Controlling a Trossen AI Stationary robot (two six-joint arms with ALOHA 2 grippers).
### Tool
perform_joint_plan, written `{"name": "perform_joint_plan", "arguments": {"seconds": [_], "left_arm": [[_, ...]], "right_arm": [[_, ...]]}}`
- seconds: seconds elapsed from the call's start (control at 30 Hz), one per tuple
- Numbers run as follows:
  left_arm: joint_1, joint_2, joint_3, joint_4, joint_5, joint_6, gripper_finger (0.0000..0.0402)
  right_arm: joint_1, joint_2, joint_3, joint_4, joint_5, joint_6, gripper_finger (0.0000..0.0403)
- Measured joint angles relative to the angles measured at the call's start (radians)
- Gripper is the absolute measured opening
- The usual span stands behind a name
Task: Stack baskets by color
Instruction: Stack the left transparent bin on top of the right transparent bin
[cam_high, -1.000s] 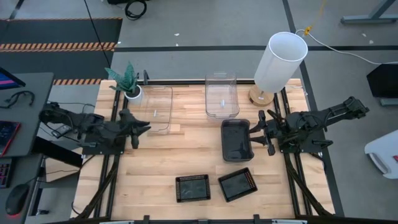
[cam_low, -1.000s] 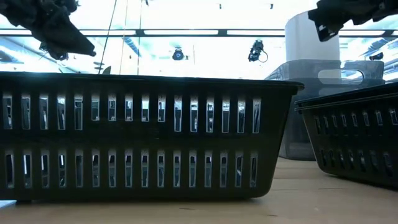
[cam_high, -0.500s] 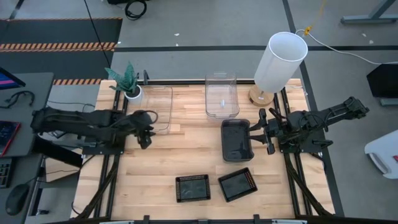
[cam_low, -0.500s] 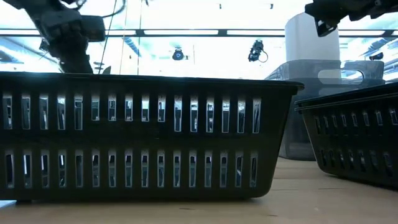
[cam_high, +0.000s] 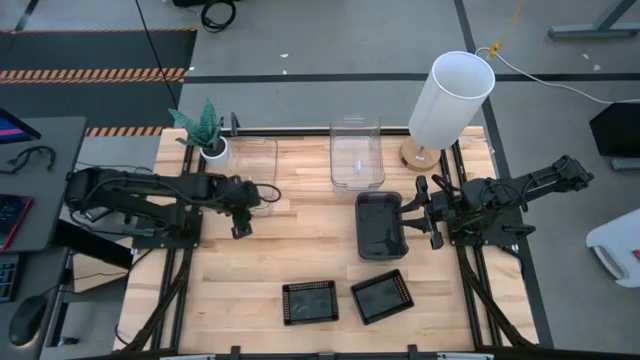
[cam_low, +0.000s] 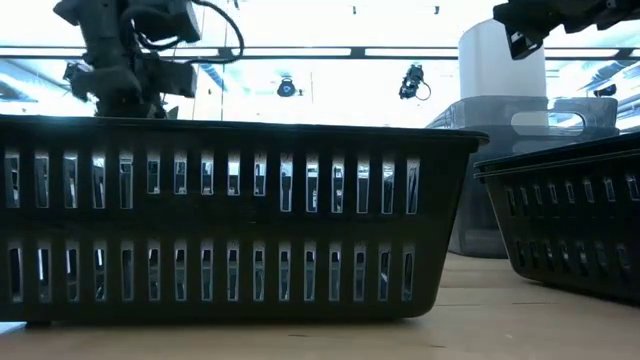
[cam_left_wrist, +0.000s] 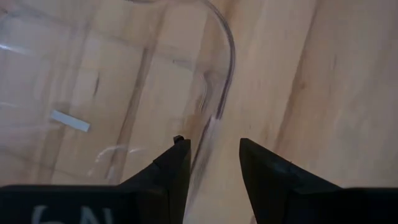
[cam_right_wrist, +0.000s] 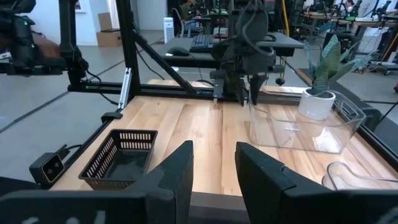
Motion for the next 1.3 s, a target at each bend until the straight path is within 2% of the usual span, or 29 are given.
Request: {"name": "perform_joint_plan", "arguments": {"seconds": [0.43,0.57,0.7,0.83,1.13,1.3], "left_arm": [[0.0,0.191,0.0,0.003,-0.019,0.106,0.0132],[0.0,0.205,0.0,-0.001,-0.023,0.121,0.0094],[0.0,0.205,0.0,-0.001,-0.045,0.133,0.0023],[-0.004,0.205,0.002,0.022,-0.042,0.126,0.001],[-0.039,0.205,0.216,0.03,-0.031,0.091,0.0005],[-0.038,0.21,0.37,0.033,-0.094,0.099,0.0005]], "right_arm": [[0.0,0.0,0.0,-0.006,-0.001,-0.004,0.0125],[0.0,0.0,0.0,-0.011,-0.002,-0.005,0.0125],[0.0,0.0,0.0,-0.011,-0.003,-0.005,0.0125],[0.0,0.0,0.0,-0.011,-0.003,-0.005,0.0125],[0.0,0.0,0.0,-0.011,-0.002,0.004,0.0125],[0.0,0.005,0.0,-0.01,-0.002,0.027,0.0125]]}}
